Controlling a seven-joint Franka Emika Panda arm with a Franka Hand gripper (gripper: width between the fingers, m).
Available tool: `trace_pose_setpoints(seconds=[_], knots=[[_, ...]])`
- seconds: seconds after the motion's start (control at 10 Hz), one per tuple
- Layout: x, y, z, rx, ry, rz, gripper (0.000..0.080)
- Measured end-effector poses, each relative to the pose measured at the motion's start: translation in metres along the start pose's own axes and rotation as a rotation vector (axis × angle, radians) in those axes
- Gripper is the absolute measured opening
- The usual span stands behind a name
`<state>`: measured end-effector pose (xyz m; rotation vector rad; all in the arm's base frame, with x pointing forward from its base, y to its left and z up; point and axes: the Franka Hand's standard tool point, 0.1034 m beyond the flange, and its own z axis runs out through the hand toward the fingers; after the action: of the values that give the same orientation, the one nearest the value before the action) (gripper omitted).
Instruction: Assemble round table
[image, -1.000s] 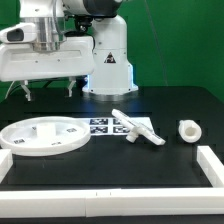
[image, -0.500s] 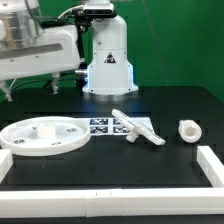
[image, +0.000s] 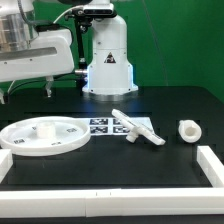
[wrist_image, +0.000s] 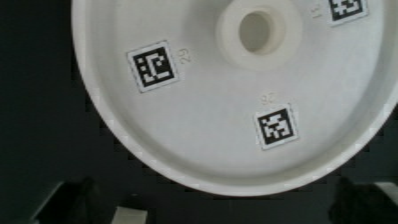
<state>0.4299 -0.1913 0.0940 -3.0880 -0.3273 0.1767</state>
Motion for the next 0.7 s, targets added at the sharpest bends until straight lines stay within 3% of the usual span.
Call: trace_pose_setpoints(seconds=[0.2, 0.4, 0.7], knots=[[-0.001, 0.001, 0.028, -0.054, -0.028, 0.001, 0.0648], [-0.005, -0.002, 0.051, -0.075, -0.052, 0.0, 0.0648], [-0.017, -0.02, 0.064, -0.056, -0.08, 0.011, 0.0648]])
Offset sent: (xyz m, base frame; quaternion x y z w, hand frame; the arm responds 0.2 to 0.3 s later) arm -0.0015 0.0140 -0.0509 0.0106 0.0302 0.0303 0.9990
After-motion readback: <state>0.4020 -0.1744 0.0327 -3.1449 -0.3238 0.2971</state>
